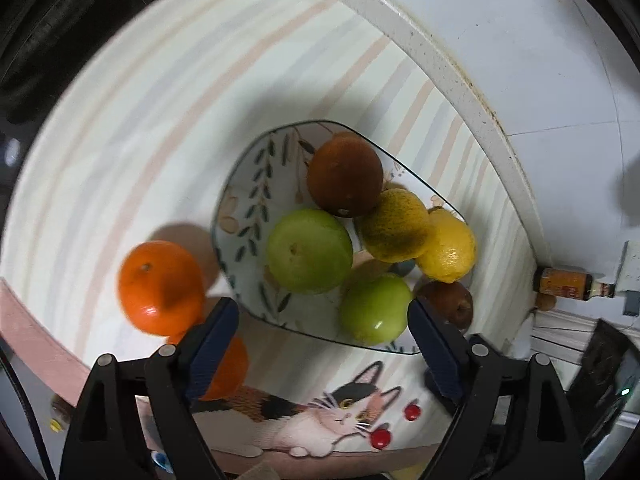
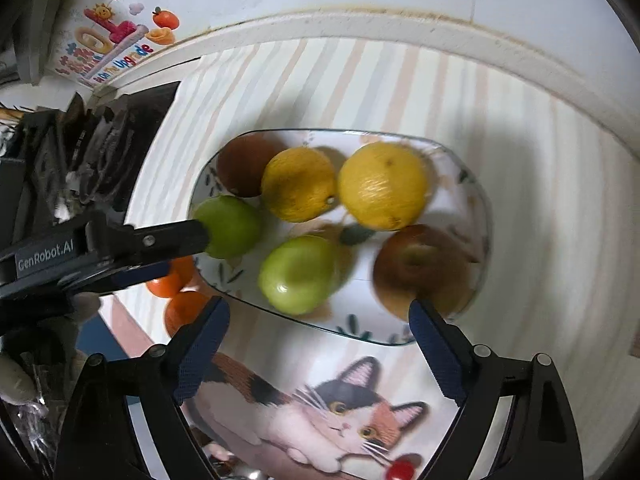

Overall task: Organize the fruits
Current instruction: 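Lower both green apples onto the white plate and open both grippers, then lift both grippers away from the plate toward the two tangerines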

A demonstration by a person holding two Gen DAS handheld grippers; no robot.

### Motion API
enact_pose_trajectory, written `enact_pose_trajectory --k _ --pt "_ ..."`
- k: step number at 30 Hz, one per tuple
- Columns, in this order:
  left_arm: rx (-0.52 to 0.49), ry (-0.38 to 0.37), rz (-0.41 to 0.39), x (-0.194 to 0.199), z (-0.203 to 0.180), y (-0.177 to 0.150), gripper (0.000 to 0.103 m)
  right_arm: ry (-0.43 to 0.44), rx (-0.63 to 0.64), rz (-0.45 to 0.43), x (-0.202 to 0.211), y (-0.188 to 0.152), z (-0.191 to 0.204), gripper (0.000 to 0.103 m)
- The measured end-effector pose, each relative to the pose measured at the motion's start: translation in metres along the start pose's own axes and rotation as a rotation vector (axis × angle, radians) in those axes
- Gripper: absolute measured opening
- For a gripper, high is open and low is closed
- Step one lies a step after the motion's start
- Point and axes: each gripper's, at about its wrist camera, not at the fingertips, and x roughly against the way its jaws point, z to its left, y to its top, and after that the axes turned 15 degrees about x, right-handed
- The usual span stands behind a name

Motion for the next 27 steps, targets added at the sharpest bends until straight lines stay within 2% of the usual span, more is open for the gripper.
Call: enact_pose_trajectory --k 4,8,12,21,27 --pt "-0.059 0.117 -0.128 0.016 -0.002 -0.015 0.086 -0.055 0.017 0.003 0.014 -0.004 -0.003 0.094" --pt "-0.093 0.175 -0.227 0.033 0.001 -0.034 0.086 -0.091 0.027 -0.003 0.026 -0.012 -0.009 0.094" --pt "-0.125 0.202 -0.304 0.050 0.001 -0.054 0.086 -0.113 0.042 -0.019 0.037 -0.022 -0.011 0.094" --pt "-0.183 0.232 -0.424 0.079 -0.007 -0.098 0.086 -0.151 0.096 -0.077 0.072 -0.046 0.000 0.094" --pt "-0.205 0.216 -0.485 0.101 -0.010 -0.128 0.086 -0.151 0.123 -0.128 0.106 -0.066 0.009 0.094"
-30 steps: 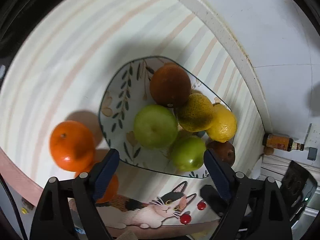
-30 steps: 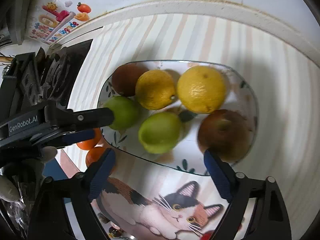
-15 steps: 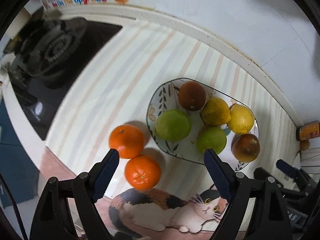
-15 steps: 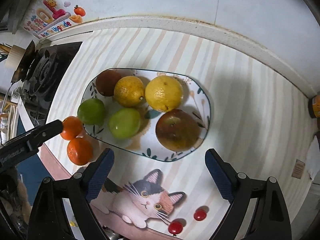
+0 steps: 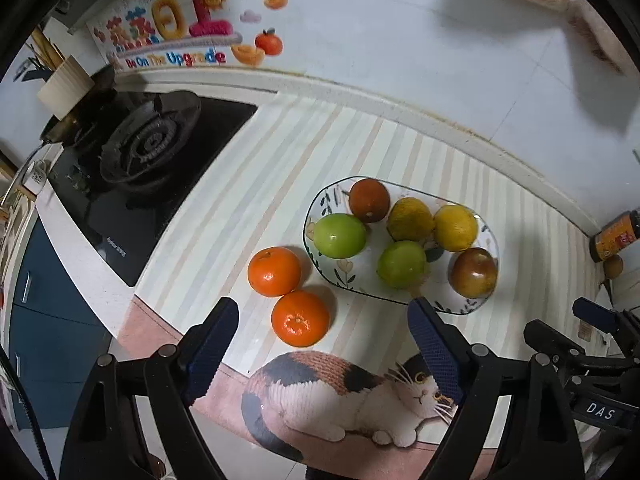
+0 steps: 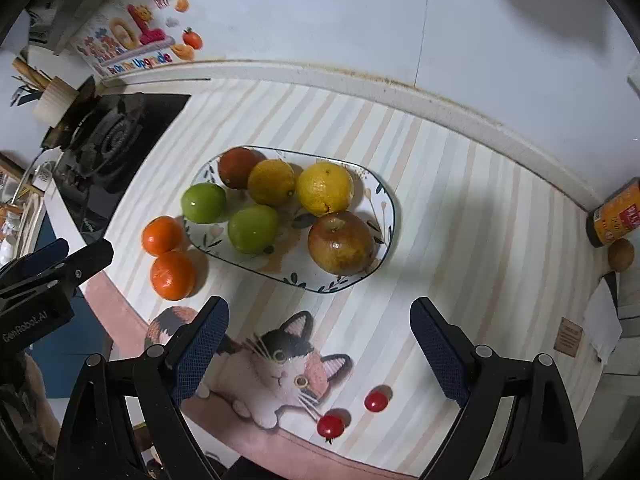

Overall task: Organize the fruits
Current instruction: 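Lift both grippers away from the plate toward the two tangerines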

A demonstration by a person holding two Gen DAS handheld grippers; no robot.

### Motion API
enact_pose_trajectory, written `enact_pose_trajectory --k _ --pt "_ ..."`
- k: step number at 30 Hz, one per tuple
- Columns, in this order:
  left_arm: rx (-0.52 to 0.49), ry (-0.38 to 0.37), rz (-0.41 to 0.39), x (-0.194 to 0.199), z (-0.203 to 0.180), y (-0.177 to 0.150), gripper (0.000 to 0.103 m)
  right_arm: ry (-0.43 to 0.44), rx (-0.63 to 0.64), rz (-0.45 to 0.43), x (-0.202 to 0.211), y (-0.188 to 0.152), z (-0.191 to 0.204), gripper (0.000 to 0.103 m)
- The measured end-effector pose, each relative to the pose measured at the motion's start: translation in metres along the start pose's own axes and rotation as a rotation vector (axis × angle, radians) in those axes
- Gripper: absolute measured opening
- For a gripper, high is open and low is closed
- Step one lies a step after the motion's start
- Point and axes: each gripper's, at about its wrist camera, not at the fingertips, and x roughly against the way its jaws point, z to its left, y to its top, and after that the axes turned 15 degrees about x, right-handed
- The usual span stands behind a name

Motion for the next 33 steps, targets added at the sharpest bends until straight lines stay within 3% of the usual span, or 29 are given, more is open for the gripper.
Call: enact_pose_trajectory --k 14,22,24,25,26,29,33 --pt "-0.016 -0.042 -0.105 0.068 -0.009 -0.024 0.086 -0.010 0.036 -0.122 0.078 -0.024 0.013 0.094" --pt "-0.001 -0.076 -0.087 0.071 -0.009 -0.023 0.087 0.016 -0.011 -0.133 0.080 -0.024 0.001 0.094" --pt "0.006 -0.079 -0.082 0.066 -0.007 -0.021 0.093 0.032 -0.034 -0.118 0.072 -0.024 -0.004 0.094" --pt "0.010 -0.073 -0.079 0.062 -0.005 -0.019 0.101 0.040 -0.040 -0.112 0.067 -0.023 -0.005 0.094" --pt "0.013 -0.066 -0.082 0.059 -0.002 -0.018 0.102 0.056 -0.051 -0.100 0.060 -0.023 -0.007 0.094" --pt "0.043 -0.005 -0.084 0.043 0.013 -0.013 0.102 0.130 -0.075 -0.069 0.032 -0.020 -0.007 0.094" --pt "0.097 0.142 -0.058 0.007 0.047 -0.005 0.102 0.228 -0.076 -0.017 -0.014 -0.012 0.011 0.094"
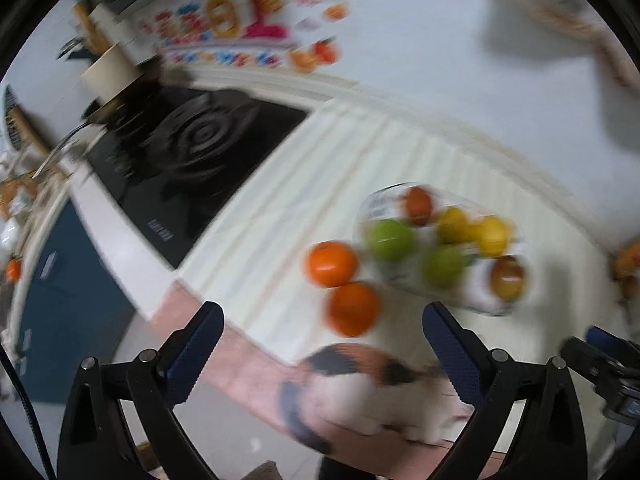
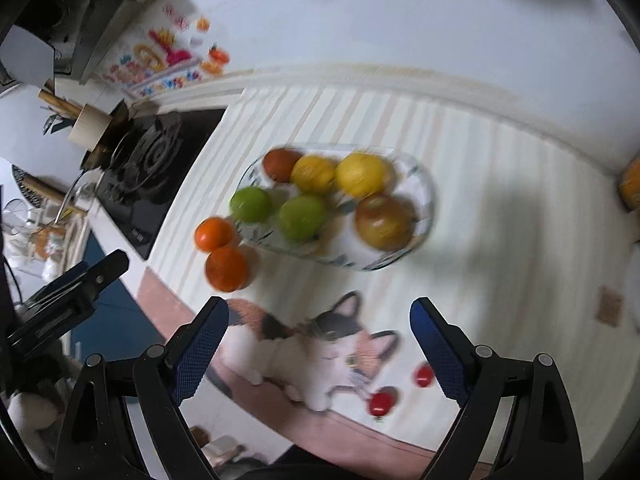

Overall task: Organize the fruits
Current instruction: 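Lift both grippers away from the plate toward the two tangerines, then grasp a tangerine with the left gripper while the right gripper grasps the other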

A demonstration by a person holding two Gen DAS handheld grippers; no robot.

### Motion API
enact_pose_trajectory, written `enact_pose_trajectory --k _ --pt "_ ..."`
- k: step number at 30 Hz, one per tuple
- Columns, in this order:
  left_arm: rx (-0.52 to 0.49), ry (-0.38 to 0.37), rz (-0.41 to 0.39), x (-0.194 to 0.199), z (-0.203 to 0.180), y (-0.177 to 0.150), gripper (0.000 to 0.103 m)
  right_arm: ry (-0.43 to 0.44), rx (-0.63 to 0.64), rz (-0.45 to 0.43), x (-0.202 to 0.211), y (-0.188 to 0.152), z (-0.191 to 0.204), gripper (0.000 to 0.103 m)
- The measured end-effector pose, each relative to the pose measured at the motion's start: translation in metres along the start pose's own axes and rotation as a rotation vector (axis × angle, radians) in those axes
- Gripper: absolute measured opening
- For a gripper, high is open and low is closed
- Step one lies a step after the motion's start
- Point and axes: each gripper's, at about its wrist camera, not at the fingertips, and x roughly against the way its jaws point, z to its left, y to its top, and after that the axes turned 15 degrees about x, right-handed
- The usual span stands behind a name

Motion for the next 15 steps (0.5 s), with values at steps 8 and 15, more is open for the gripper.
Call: enact_pose_trajectory --k 8,15 --pt "0.040 0.185 0.080 -0.075 0.047 0.001 0.102 0.161 0.014 0.139 -0.142 0.037 0.054 0.093" --pt "0.090 0.230 0.119 -0.103 0.079 0.011 0.102 0.209 0.016 0.202 -0.216 0.054 0.081 0.087"
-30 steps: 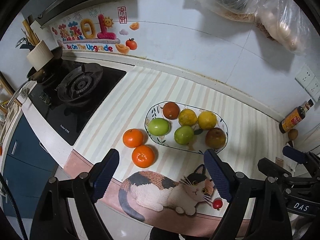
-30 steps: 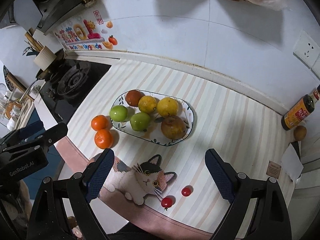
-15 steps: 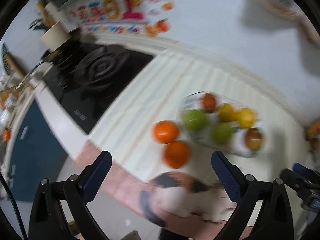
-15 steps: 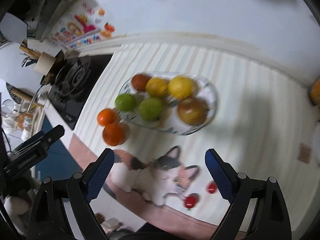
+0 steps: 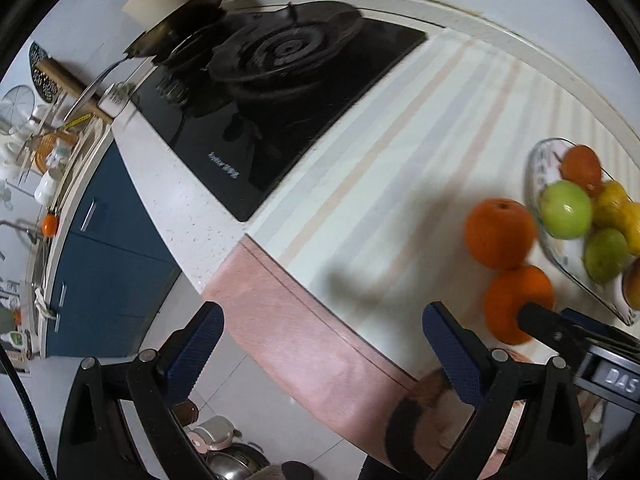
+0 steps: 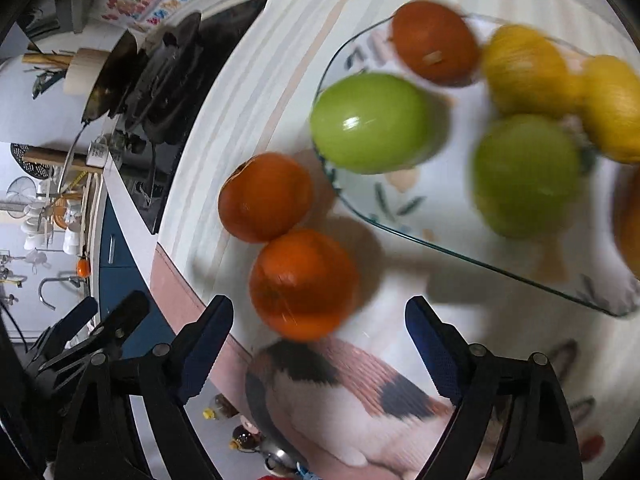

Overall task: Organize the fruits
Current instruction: 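Grasp a tangerine with the left gripper while the right gripper grasps the other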

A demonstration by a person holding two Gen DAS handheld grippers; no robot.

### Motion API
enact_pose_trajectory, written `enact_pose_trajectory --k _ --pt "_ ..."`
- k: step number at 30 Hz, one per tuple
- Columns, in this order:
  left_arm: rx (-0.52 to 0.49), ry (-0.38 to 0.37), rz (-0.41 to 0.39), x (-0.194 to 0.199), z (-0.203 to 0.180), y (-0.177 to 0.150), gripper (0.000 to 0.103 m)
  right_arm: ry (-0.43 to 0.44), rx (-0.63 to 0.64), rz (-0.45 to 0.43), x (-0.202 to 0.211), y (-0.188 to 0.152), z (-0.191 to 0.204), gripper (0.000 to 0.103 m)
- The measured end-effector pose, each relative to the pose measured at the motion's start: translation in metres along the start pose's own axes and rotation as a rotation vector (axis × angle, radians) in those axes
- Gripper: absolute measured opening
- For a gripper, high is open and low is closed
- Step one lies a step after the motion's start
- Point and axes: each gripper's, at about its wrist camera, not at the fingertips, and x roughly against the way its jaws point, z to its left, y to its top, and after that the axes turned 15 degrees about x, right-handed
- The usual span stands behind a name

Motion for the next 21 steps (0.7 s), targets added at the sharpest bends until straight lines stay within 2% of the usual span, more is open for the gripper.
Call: enact_pose_trajectory --k 2,6,9,13,16,19,21 --pt "0.015 -0.002 0.003 -0.003 0.004 0.006 0.102 0.004 0.015 0.024 -0.016 0.003 0.005 0.068" --pt "0.036 -0.056 0.008 -0.001 0.003 0.022 0.102 -0.032 0.046 0.024 -0.020 0.001 0.011 0.067" --pt "0.013 -0.110 0.014 0.000 -0.014 0.032 0.102 -0.065 0.057 0.038 -0.007 -0.014 0.004 0.067" --pt "-0.078 -0.176 0.048 -0.005 -0.052 0.039 0.102 -0.106 0.045 0.059 0.018 -0.037 -0.017 0.067" --pt "-0.176 -0.211 0.113 -0.017 -0.086 0.036 0.102 -0.137 0.031 0.072 0.032 -0.052 -0.032 0.067" --pt "-0.246 -0.239 0.167 -0.025 -0.107 0.027 0.102 -0.150 0.010 0.085 0.041 -0.064 -0.043 0.067" --pt "-0.297 -0.227 0.192 -0.033 -0.120 0.018 0.102 -0.157 -0.003 0.086 0.043 -0.068 -0.048 0.067"
